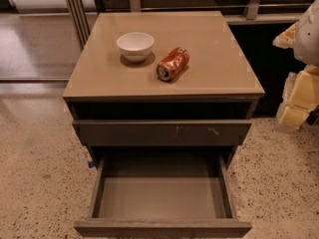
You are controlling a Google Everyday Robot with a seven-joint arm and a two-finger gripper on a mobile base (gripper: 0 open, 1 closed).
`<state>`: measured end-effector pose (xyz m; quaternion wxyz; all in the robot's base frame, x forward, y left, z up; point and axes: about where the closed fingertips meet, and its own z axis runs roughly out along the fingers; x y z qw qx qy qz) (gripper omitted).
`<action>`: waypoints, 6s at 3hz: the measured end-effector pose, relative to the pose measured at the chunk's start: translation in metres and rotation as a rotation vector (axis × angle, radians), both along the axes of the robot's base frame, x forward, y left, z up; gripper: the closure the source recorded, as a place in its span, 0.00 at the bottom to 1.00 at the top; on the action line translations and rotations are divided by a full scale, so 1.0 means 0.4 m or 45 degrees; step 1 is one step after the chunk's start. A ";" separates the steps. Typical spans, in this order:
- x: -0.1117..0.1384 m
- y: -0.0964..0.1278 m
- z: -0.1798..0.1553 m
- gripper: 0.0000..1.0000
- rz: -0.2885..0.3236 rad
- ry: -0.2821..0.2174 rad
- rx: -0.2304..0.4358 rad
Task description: Place coke can into middle drawer
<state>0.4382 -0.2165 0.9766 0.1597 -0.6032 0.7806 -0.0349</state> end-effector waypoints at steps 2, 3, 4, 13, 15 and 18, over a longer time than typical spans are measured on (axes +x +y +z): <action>0.006 -0.003 0.004 0.00 -0.073 -0.064 0.090; -0.003 -0.040 -0.007 0.00 -0.350 -0.145 0.359; 0.030 -0.052 0.003 0.00 -0.664 -0.208 0.646; 0.543 0.174 -0.056 0.00 -1.033 -0.330 1.040; 0.553 0.174 -0.053 0.00 -1.105 -0.325 1.071; 0.630 0.252 -0.106 0.00 -1.294 -0.157 1.193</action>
Offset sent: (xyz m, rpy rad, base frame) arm 0.0172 -0.0244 0.0162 0.4458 -0.2931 -0.3585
